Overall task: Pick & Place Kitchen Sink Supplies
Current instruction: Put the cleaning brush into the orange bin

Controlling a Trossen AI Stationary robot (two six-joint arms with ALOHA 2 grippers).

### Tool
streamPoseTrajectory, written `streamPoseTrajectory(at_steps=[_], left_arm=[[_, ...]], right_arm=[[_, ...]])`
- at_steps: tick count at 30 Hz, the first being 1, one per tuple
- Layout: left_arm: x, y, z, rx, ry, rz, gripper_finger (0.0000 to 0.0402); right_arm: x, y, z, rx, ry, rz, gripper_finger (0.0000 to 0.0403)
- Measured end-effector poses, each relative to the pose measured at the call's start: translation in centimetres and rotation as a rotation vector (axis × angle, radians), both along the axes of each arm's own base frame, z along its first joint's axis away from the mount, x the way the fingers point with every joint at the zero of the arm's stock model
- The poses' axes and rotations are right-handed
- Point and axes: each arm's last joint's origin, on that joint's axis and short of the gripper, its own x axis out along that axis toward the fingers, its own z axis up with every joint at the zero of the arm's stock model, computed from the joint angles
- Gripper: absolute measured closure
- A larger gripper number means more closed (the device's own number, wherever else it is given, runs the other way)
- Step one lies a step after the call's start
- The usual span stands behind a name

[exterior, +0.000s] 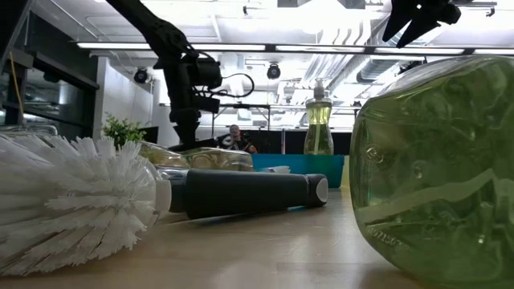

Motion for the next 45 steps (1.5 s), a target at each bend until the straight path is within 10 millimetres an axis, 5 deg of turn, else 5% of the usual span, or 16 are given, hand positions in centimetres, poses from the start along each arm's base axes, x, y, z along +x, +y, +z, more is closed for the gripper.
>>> streamPoseTrajectory(at_steps=[45], left_arm=[[-0.17,0.88,-0.52,0.121,0.021,0.049,0.0288]], right_arm=[[0.03,0.0,0.02,0.001,-0.004,0.002,0.0155]])
